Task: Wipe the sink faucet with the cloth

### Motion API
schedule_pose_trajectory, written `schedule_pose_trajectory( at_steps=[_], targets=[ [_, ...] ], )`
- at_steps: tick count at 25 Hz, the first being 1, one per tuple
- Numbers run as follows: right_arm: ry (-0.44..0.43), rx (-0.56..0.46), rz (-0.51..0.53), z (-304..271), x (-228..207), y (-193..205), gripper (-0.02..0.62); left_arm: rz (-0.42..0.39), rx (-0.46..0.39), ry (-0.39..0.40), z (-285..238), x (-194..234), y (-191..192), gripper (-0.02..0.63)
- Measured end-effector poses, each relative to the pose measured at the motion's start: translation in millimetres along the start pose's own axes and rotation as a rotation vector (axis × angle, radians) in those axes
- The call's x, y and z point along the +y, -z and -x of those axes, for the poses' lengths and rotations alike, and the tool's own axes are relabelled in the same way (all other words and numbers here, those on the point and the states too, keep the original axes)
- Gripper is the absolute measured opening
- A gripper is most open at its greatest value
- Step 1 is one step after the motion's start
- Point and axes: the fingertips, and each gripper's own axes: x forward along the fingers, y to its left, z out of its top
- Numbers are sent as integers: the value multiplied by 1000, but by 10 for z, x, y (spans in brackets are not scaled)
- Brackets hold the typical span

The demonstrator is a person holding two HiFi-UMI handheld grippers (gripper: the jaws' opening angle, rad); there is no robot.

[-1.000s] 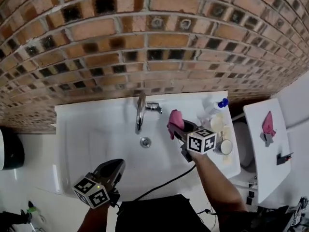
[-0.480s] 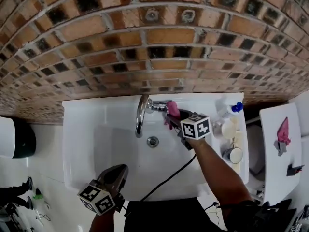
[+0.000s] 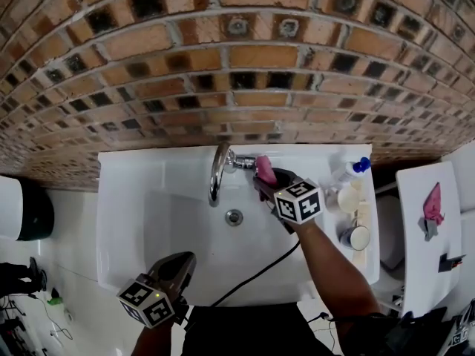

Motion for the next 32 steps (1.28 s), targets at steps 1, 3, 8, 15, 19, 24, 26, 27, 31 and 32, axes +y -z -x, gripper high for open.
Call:
schedule_pose_trajectory(
  at_steps=[1, 3, 8, 15, 19, 24, 26, 27, 31, 32],
  targets=[
    [0, -8, 0, 36, 36, -10, 158, -2, 1, 3, 12, -2, 4, 6],
    [7, -22, 6, 105, 82, -46, 157, -4, 3, 9, 19, -1, -5, 6],
    [48, -42, 77, 235, 193, -130, 156, -11, 4, 29, 31, 22, -53, 6],
    [40, -82, 134, 469, 437, -261, 156, -35, 15, 72, 22, 63, -108, 6],
    [-56, -172, -87, 509, 684, -244, 156, -31, 17, 82, 14, 133, -121, 6],
    [-79, -151, -306, 72, 686, 127, 156, -14, 25, 86, 38, 209, -106, 6],
    [-75, -150, -435, -144, 576, 249, 156, -12, 32, 77, 103, 250, -102, 6],
    [-82, -156, -521, -246, 521, 305, 156, -9, 36, 70, 139, 274, -99, 6],
    [-120, -202, -844, -500, 385, 435, 156, 18, 50, 31, 262, 351, -86, 6],
    [-124, -211, -900, -535, 361, 447, 156, 18, 51, 29, 276, 375, -74, 6]
  ],
)
